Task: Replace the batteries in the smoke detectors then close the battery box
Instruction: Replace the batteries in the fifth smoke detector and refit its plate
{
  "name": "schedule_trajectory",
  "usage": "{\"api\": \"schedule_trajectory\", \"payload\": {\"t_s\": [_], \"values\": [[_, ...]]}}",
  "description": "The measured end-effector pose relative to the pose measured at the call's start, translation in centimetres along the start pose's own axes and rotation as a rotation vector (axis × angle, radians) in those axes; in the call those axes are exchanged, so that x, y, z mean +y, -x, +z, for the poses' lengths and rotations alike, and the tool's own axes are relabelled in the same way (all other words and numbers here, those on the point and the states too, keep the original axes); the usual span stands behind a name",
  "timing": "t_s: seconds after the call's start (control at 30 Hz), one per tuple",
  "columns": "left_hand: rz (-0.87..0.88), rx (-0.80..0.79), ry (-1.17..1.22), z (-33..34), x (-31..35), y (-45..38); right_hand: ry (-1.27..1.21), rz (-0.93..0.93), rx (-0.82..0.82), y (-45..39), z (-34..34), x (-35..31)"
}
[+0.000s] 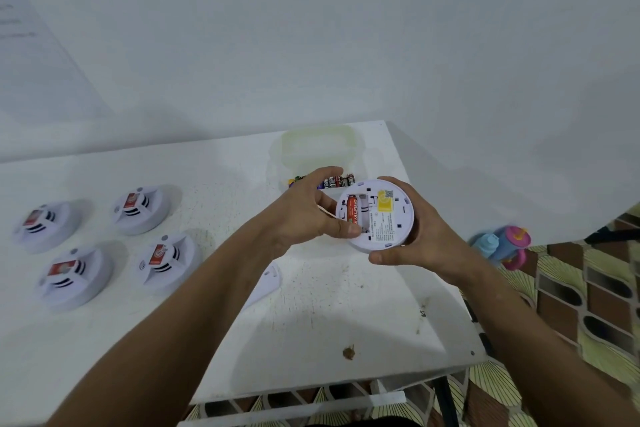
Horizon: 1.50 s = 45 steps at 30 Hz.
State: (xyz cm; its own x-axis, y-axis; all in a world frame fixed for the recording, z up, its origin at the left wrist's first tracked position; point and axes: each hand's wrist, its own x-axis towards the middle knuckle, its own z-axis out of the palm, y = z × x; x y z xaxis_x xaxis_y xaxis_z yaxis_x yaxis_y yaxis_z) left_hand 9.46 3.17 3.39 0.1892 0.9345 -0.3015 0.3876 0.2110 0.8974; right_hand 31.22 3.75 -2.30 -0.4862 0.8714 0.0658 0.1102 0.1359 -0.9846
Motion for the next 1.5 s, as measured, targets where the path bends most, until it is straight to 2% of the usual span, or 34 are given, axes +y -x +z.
{"api": "schedule_trajectory", "payload": {"t_s": [0.13, 0.3, 0.37, 0.43, 0.53, 0.7, 0.9, 1.07, 1.2, 1.33, 1.43, 1.5], "values": [[0.009, 0.039, 0.023, 0.2, -0.2, -0.5, 0.023, -0.018, -0.004, -0.2, -0.2, -0.2], [0.031, 0.016, -0.012, 0.1, 0.0, -1.1, 0.035, 0.004, 0.028, 0.1, -0.9, -0.1], [0.023, 0.066, 0.0, 0.0, -0.1, -1.6, 0.058, 0.012, 0.067, 0.9, -1.7, 0.2], [0.027, 0.131, -0.137, 0.1, -0.8, -2.5, 0.068, 0.026, 0.109, 1.9, -2.5, 0.6], [0.023, 0.093, -0.443, 0.9, -2.2, -4.2, 0.068, 0.053, 0.132, 3.3, -3.5, 1.1], [-0.017, 0.019, -0.632, 2.9, -3.4, -6.7, 0.053, 0.073, 0.147, 4.7, -3.9, 1.3], [-0.069, -0.017, -0.585, 4.1, -3.5, -7.7, 0.068, 0.083, 0.156, 5.5, -4.0, 1.3], [-0.076, 0.059, -0.477, 4.1, -3.3, -7.5, 0.082, 0.097, 0.146, 5.6, -3.6, 1.4], [0.014, 0.146, -0.417, 3.8, -3.0, -6.4, 0.066, 0.094, 0.133, 5.3, -3.2, 1.2], [0.196, 0.247, -0.358, 2.8, -0.4, -4.0, 0.056, 0.066, 0.129, 4.5, -2.8, 0.7], [0.322, 0.166, -0.405, 1.5, 1.8, -1.7, 0.056, 0.035, 0.128, 3.4, -2.0, 0.2], [0.303, 0.055, -0.406, 0.6, 2.6, -0.4, 0.038, 0.022, 0.108, 2.6, -1.3, -0.1]]}}
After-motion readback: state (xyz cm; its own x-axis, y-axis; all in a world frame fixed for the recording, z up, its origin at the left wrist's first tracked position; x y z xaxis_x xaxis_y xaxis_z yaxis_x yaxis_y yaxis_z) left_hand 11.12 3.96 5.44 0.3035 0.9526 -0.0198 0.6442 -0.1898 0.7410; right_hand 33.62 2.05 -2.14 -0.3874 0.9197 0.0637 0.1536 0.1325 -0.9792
